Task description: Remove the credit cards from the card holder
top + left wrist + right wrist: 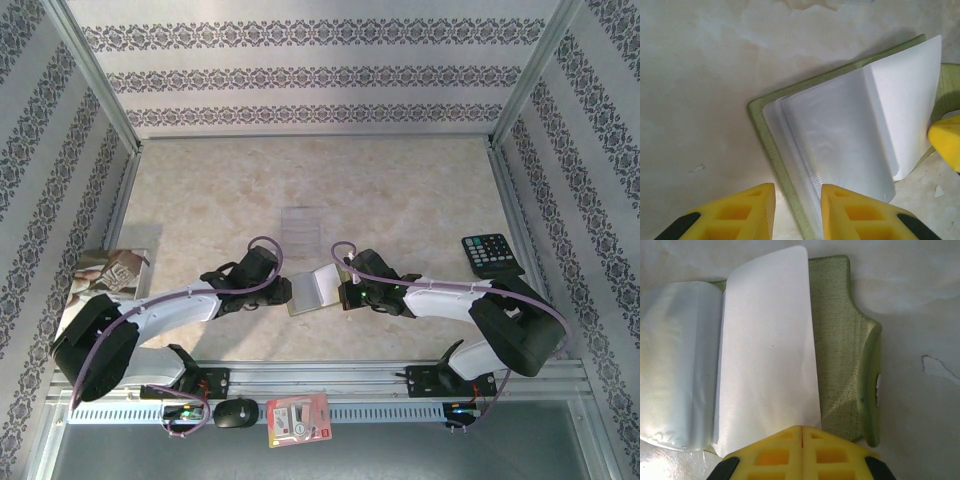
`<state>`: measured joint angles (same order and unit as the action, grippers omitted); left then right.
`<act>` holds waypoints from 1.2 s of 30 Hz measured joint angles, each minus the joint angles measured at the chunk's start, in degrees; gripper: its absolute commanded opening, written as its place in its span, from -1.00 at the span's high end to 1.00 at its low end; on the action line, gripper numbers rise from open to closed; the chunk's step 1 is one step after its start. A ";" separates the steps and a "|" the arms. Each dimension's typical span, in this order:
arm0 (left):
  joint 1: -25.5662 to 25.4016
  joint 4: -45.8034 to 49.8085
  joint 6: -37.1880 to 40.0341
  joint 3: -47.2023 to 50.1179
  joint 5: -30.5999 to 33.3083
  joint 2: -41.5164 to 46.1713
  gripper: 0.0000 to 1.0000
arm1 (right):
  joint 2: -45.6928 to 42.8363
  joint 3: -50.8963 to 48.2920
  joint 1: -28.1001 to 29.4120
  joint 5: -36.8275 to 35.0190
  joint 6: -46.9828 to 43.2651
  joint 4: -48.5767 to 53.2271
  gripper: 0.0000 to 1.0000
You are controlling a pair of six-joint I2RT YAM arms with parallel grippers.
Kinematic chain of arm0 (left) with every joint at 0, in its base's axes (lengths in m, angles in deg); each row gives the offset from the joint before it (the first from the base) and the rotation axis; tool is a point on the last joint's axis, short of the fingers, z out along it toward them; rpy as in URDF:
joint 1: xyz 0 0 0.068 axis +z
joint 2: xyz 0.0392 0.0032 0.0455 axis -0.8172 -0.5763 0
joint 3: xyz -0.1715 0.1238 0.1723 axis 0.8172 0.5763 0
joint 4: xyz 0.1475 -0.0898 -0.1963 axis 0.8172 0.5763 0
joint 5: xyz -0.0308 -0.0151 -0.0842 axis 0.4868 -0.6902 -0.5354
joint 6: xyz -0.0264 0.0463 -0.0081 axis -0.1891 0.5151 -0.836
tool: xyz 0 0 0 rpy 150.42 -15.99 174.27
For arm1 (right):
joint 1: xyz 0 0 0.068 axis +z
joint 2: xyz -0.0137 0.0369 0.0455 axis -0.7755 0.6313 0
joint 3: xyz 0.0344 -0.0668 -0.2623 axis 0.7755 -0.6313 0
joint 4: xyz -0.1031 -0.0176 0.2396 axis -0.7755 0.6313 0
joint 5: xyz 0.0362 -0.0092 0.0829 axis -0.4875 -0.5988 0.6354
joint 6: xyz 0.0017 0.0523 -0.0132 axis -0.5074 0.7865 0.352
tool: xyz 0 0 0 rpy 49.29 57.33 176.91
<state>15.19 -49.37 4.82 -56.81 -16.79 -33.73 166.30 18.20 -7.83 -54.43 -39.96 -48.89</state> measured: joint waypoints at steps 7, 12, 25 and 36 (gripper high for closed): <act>0.00 -4.22 0.04 -1.79 -1.53 -3.93 0.41 | 0.20 0.13 0.00 0.00 0.00 0.00 0.93; 0.00 -6.08 0.15 -2.47 -2.12 -6.12 0.41 | 0.20 0.13 0.00 0.00 0.02 -0.02 0.93; 0.00 -6.14 0.13 -2.49 -2.25 -7.19 0.41 | 0.22 0.13 0.00 0.00 0.02 -0.07 0.93; -0.02 -6.03 0.11 -2.64 -1.81 -7.93 0.40 | 0.57 0.13 0.00 0.00 0.00 -0.85 0.93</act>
<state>15.17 -55.41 4.92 -59.46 -18.60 -41.66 166.87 18.33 -7.83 -54.43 -39.96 -49.74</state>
